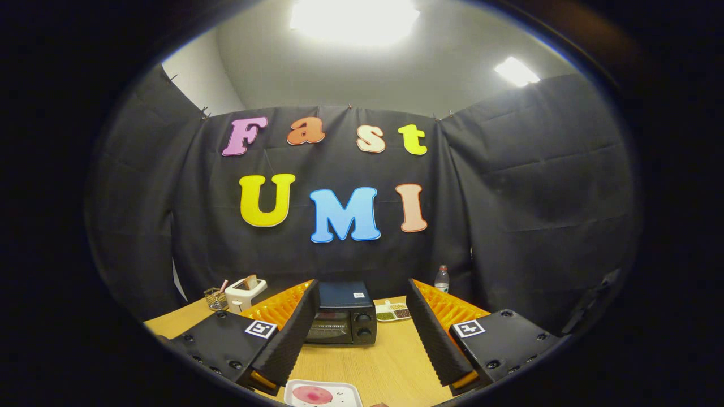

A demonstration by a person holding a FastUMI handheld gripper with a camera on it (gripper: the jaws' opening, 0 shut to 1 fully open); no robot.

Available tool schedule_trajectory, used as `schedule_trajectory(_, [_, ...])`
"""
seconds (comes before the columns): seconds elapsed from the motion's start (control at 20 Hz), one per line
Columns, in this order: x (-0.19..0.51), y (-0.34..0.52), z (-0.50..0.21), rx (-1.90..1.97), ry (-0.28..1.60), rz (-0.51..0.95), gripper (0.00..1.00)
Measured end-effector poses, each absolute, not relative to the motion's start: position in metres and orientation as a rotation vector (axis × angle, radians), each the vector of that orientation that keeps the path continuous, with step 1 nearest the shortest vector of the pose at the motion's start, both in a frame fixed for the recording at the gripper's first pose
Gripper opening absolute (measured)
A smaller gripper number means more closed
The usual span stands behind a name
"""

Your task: Open the toaster oven, put the food inside, and close the toaster oven door.

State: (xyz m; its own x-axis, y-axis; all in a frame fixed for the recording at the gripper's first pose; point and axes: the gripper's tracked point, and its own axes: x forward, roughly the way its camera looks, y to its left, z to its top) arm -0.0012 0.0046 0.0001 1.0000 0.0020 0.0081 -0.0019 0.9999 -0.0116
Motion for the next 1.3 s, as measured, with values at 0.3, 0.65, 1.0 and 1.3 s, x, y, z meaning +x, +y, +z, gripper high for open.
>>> schedule_trajectory(0.3, [-0.002, 0.011, 0.005, -0.021, -0.029, 0.007, 0.97])
schedule_trajectory(0.65, [-0.002, 0.024, 0.003, -0.018, -0.031, 0.021, 0.97])
schedule_trajectory(1.0, [0.015, 0.041, 0.003, -0.012, -0.027, 0.041, 0.97])
schedule_trajectory(1.3, [0.045, 0.071, -0.011, -0.005, 0.002, 0.084, 0.97])
